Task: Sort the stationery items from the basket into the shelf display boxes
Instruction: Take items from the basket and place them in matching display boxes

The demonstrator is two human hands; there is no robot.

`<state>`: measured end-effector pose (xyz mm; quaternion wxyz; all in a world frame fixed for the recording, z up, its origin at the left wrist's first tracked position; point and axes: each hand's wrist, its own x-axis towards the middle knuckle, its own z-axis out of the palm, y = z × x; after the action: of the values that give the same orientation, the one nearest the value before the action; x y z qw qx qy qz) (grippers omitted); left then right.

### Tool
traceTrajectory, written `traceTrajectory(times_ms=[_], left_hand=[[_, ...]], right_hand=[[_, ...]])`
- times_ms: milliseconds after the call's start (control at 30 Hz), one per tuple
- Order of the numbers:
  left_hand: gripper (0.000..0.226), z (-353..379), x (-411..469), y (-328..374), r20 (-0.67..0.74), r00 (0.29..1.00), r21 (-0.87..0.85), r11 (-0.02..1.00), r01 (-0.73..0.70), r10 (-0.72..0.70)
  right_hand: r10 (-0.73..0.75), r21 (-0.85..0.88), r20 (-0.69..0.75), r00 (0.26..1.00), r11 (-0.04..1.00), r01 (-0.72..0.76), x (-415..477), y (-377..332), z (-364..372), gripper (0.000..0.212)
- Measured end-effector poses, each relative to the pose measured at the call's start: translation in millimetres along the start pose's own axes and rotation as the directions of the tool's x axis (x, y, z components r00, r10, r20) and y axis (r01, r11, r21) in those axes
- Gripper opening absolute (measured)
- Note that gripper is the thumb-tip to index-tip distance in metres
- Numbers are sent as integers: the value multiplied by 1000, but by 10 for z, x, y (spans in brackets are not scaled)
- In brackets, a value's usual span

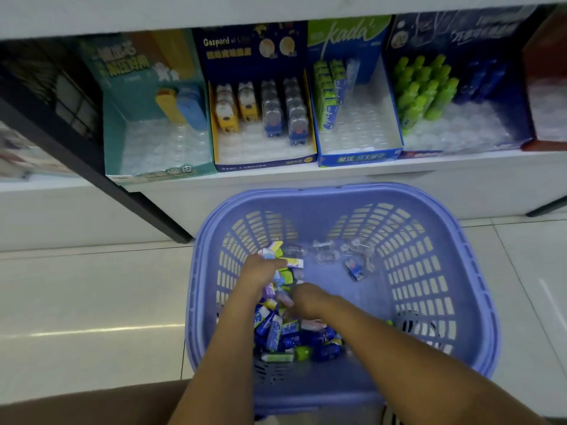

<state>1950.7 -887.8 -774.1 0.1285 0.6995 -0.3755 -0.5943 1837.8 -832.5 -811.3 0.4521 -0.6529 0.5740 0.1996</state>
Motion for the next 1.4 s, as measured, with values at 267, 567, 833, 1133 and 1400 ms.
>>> traceTrajectory(times_ms=[267,567,833,1133,1400], left_hand=[[26,-188,-307,-25,-23,1000,-329,944,-11,3],[34,-20,-848,238,428,873,-702,695,157,235],[7,-42,-953,496,386,894,-732,665,147,227],[19,49,-1088,563,578,710,-743,620,254,402],[16,77,-1179,745,570,698,-745,631,216,434]], right_hand=[[153,547,-426,892,829,119,-670,284,-498,37],[-20,403,-567,824,865,298,-1234,-110,-765,28],[225,760,-648,728,261,595,-1455,-50,-963,20],[83,523,-838,539,405,750,-1595,-292,-1177,25],[203,465,-885,418,385,798,-1627,-280,-1428,27]])
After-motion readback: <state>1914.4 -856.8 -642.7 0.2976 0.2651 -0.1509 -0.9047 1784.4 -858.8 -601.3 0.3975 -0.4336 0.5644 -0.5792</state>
